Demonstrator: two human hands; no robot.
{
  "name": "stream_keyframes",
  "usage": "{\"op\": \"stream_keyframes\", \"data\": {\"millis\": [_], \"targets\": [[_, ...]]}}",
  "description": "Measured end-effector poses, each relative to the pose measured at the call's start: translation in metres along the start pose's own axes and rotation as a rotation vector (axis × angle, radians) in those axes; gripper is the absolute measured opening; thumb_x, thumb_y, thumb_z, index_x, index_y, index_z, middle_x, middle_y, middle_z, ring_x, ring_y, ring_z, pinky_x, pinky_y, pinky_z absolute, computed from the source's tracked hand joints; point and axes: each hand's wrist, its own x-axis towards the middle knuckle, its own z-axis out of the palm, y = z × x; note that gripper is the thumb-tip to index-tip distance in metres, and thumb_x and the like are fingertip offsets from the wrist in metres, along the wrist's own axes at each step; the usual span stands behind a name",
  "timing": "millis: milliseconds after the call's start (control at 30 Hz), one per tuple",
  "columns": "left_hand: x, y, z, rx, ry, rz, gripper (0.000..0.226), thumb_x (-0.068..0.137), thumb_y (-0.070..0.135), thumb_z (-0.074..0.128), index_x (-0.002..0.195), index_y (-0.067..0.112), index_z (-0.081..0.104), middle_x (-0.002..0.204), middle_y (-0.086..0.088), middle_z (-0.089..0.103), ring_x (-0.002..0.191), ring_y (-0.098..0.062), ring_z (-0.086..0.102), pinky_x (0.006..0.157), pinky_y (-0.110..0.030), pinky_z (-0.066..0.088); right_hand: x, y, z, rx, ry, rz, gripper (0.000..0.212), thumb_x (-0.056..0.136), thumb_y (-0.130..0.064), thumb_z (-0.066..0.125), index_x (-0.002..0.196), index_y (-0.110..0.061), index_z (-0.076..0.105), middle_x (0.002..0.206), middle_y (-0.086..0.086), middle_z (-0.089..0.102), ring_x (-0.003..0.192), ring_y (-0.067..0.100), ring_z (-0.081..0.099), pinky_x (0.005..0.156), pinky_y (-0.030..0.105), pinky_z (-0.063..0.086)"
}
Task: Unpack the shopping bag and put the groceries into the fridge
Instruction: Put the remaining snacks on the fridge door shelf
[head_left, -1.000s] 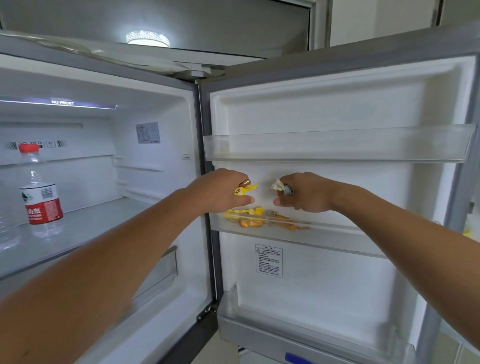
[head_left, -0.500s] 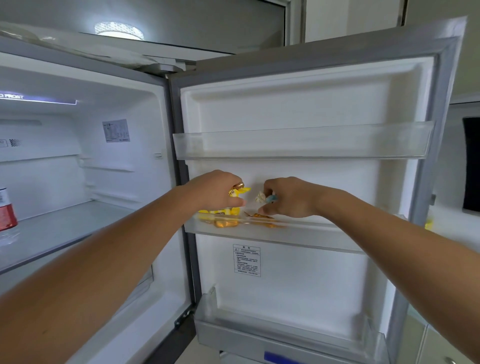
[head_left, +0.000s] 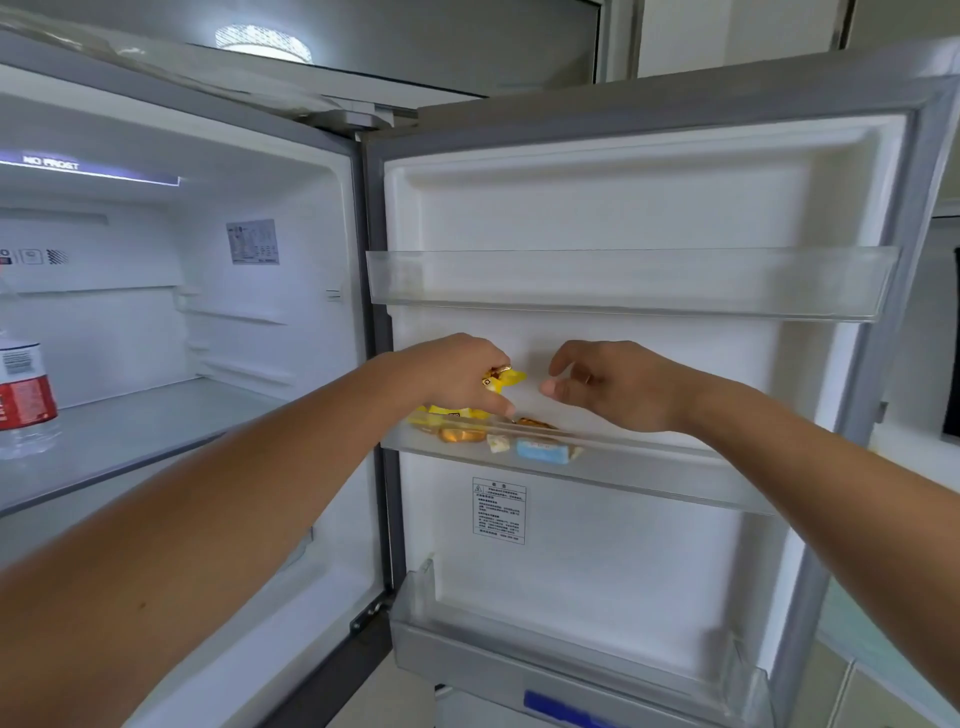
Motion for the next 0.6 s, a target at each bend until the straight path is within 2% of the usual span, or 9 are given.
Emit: {"op": "stream_keyframes", "data": {"millis": [133, 267, 367, 433, 500, 600], "targets": [[0.007, 0.014, 0.003, -0.036, -0.042, 0.023, 0.041, 0.088, 0.060, 0.063, 0.085, 0.020, 0.056, 0.080, 0.003, 0.056, 0.073, -0.015, 0.052, 0.063, -0.032, 0.039, -0.016, 0.008, -0.006, 0.003, 0.041, -0.003, 0.044, 0.093, -0.062, 0.048, 0.114, -0.025, 0.059, 0.095, 0.001, 0.068, 0.084, 0.009, 0.058, 0.076, 0.027, 0.044], [0.005, 0.015, 0.005, -0.106, -0.028, 0.002, 0.037, 0.098, 0.057, 0.048, 0.077, 0.027, 0.051, 0.078, 0.007, 0.053, 0.073, -0.008, 0.049, 0.063, -0.029, 0.035, -0.031, 0.015, -0.008, 0.015, 0.069, -0.024, 0.063, 0.079, -0.077, 0.038, 0.111, -0.028, 0.061, 0.091, -0.007, 0.065, 0.083, 0.009, 0.058, 0.073, 0.024, 0.042], [0.000, 0.012, 0.002, -0.132, -0.015, 0.006, 0.035, 0.098, 0.054, 0.051, 0.074, 0.028, 0.051, 0.076, 0.009, 0.050, 0.071, -0.007, 0.048, 0.063, -0.027, 0.035, -0.040, 0.018, -0.010, 0.013, 0.090, -0.022, 0.064, 0.077, -0.077, 0.036, 0.110, -0.029, 0.062, 0.090, -0.010, 0.064, 0.084, 0.007, 0.059, 0.074, 0.024, 0.043], [0.000, 0.013, 0.001, -0.153, -0.012, 0.014, 0.036, 0.095, 0.055, 0.056, 0.082, 0.022, 0.059, 0.079, 0.007, 0.055, 0.074, -0.012, 0.052, 0.066, -0.030, 0.040, -0.044, 0.019, -0.011, 0.013, 0.096, -0.017, 0.063, 0.077, -0.076, 0.037, 0.110, -0.028, 0.062, 0.090, -0.010, 0.064, 0.084, 0.006, 0.059, 0.076, 0.025, 0.044], [0.002, 0.018, 0.001, -0.171, -0.025, 0.011, 0.034, 0.092, 0.056, 0.060, 0.098, 0.023, 0.065, 0.089, 0.007, 0.061, 0.085, -0.014, 0.058, 0.075, -0.033, 0.046, -0.047, 0.018, -0.012, 0.013, 0.100, -0.012, 0.065, 0.076, -0.076, 0.037, 0.110, -0.028, 0.063, 0.091, -0.008, 0.065, 0.085, 0.008, 0.059, 0.077, 0.027, 0.046], [0.000, 0.028, 0.006, -0.198, -0.044, 0.011, 0.036, 0.093, 0.050, 0.063, 0.121, 0.027, 0.063, 0.099, 0.015, 0.060, 0.101, -0.013, 0.059, 0.086, -0.030, 0.048, -0.054, 0.019, -0.013, -0.012, 0.113, -0.002, 0.064, 0.077, -0.076, 0.037, 0.110, -0.028, 0.063, 0.089, -0.009, 0.064, 0.082, 0.007, 0.058, 0.075, 0.026, 0.045]]}}
